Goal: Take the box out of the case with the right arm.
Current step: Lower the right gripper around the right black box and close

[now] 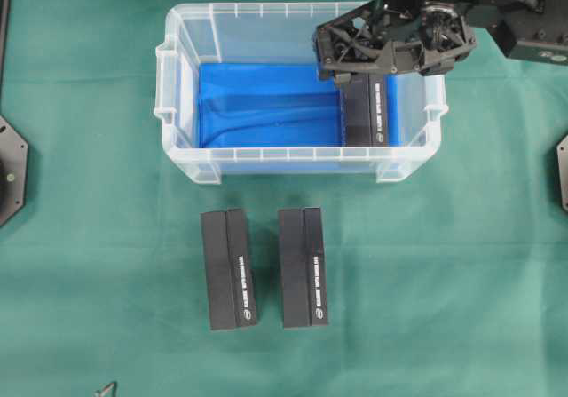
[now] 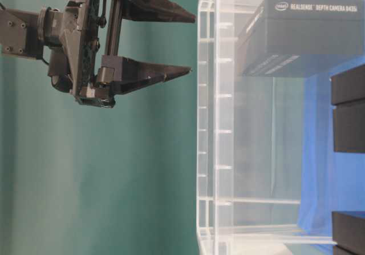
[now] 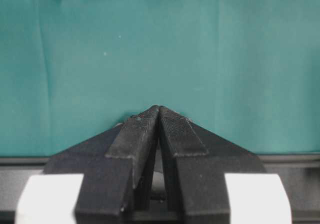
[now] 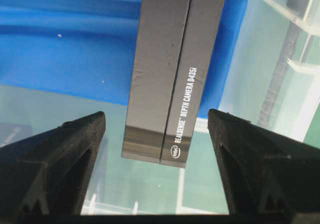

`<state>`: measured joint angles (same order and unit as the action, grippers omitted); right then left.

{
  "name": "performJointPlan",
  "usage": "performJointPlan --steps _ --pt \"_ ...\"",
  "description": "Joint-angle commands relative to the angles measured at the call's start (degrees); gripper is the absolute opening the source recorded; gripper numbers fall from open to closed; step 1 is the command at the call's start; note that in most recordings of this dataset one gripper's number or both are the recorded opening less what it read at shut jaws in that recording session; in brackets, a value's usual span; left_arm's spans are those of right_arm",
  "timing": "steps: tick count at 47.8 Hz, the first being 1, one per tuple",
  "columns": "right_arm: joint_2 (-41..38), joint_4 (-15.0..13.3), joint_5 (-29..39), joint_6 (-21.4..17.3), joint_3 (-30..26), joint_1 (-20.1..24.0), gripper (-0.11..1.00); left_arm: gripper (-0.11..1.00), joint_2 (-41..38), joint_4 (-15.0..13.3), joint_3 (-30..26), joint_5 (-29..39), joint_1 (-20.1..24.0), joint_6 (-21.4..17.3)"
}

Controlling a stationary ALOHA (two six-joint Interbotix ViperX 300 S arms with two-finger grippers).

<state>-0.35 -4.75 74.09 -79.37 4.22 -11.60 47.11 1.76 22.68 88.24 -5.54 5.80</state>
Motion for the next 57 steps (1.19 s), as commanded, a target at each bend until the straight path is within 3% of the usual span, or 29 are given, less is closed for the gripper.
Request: performJointPlan --steps 1,37,45,57 --pt "0.8 0.0 0.0 -0.1 -1.1 0.3 0.82 0.0 -0.3 0.2 -0.6 -0.2 0.0 -0.1" --pt "-0.3 0.0 -0.4 -0.4 -0.9 0.4 0.84 0.0 -0.3 0.2 -0.5 -0.2 0.0 -0.1" --pt "-1.7 -0.2 -2.1 -0.9 0.5 0.5 0.93 0.0 -0.3 0.2 -0.6 -0.2 0.0 0.0" --pt "-1.8 -0.4 -6.0 -3.0 4.3 0.5 0.93 0.0 -0.3 0.2 -0.6 -0.2 0.0 0.0"
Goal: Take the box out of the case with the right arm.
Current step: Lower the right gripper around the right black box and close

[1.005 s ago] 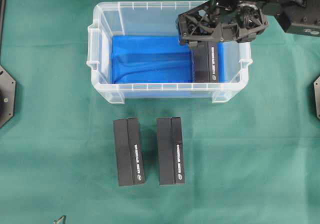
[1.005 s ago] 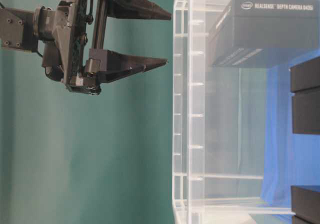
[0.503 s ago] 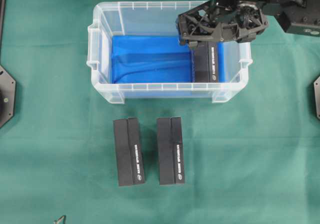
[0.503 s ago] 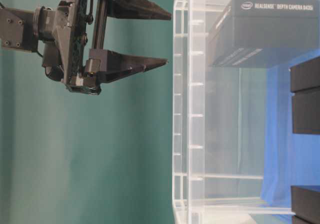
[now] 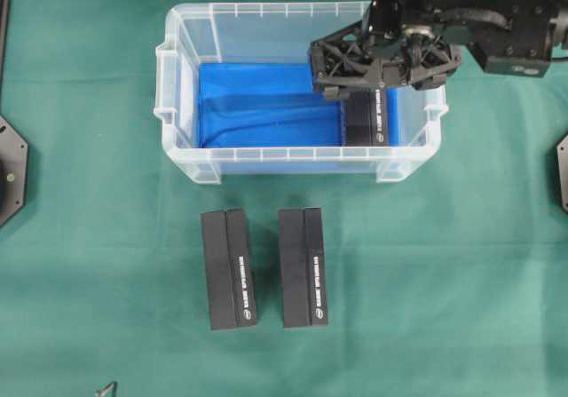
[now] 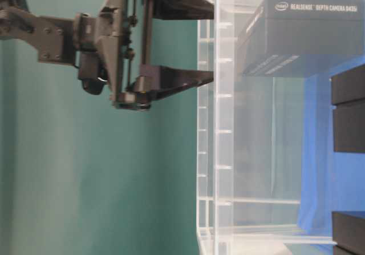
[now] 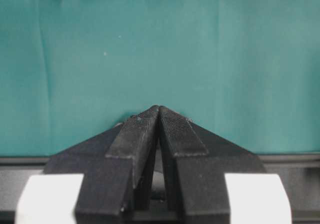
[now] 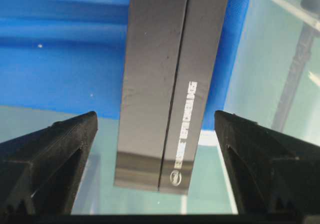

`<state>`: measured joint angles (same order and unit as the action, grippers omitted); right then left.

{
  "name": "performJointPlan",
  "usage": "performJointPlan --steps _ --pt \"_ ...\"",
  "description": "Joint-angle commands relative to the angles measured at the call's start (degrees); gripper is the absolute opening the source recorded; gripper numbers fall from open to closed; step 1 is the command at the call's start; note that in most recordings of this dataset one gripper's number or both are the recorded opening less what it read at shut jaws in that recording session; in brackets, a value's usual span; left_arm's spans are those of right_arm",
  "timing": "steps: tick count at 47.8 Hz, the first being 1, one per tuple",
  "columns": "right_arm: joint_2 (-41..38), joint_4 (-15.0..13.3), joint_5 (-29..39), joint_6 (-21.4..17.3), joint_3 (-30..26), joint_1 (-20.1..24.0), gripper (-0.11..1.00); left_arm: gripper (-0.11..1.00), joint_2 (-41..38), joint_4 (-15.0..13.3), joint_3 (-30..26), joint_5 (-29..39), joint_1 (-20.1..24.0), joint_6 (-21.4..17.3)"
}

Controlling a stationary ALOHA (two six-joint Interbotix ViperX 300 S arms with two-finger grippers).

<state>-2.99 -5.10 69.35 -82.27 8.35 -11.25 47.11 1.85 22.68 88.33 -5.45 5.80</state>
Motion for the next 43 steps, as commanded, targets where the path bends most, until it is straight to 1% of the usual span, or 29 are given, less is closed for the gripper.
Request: performJointPlan --steps 1,10,19,30,43 --pt "0.9 -0.2 -1.5 -0.1 0.5 0.2 0.93 0.0 -0.3 0.1 -0.6 -0.3 -0.1 0.0" --pt "0.4 -0.2 -5.0 -0.2 2.8 0.2 0.93 0.0 -0.3 0.1 -0.6 -0.3 -0.1 0.0" --pt "-1.1 -0.2 -6.3 0.0 4.5 0.2 0.94 0.0 -0.4 0.1 -0.6 -0.4 -0.1 0.0" --pt "-2.2 -0.2 -9.9 -0.1 6.4 0.2 0.94 0.0 -0.4 0.1 -0.6 -0.3 -0.1 0.0" --pt "-2.5 -0.1 -10.3 -0.2 6.8 0.2 0.94 0.0 -0.5 0.1 -0.6 -0.3 -0.1 0.1"
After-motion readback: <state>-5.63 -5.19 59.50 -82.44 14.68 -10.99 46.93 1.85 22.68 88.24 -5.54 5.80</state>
